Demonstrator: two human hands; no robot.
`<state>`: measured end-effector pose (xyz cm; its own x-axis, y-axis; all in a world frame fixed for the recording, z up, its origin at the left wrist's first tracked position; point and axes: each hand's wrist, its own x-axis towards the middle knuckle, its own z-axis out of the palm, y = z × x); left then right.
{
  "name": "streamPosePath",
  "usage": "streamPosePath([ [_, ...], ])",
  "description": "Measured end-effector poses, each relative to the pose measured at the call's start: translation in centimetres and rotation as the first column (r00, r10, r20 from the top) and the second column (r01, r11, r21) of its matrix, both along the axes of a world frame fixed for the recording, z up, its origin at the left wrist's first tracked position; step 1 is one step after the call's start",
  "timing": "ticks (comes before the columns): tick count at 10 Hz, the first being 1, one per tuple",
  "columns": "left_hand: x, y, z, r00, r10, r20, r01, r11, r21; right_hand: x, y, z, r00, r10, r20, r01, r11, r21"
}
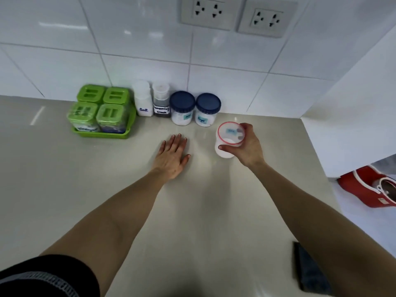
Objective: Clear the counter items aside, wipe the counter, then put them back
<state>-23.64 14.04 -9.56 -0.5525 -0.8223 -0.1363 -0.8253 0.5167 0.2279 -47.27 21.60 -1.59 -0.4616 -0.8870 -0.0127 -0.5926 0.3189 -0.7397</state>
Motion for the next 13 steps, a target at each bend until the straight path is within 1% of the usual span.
streamPosePath([
  [2, -1.7, -0.2, -1.5, 0.999, 0.018, 0.05, -0.016, 0.999, -0.041, -3.9, -4.4, -0.6, 1.0, -0.028, 0.003, 0.028, 1.0, 0.007],
  [3, -1.7, -0.1, -1.8, 0.998, 0.024, 0.057, -0.019, 0.997, -0.075, -5.1, -6.5, -1.0, 0.998, -0.06, 0.036, 0.059, 0.998, 0.023],
  [5, -1.8, 0.1, -2.0, 0.998, 0.039, 0.048, -0.035, 0.994, -0.099, -5.9, -8.9, -1.7, 0.998, -0.056, 0.041, 0.054, 0.997, 0.046],
  [6, -1.8, 0.0, -2.1, 0.998, 0.039, 0.045, -0.034, 0.994, -0.102, -5.9, -9.6, -1.8, 0.997, -0.063, 0.05, 0.06, 0.997, 0.046],
  [9, -1.8, 0.0, -2.0, 0.998, 0.035, 0.049, -0.031, 0.996, -0.085, -6.1, -11.4, -2.1, 0.987, -0.068, 0.143, 0.065, 0.998, 0.027],
  [13, -1.9, 0.0, -1.8, 0.997, 0.014, 0.07, -0.008, 0.997, -0.078, -5.7, -12.0, -2.3, 0.977, -0.064, 0.204, 0.058, 0.998, 0.037],
])
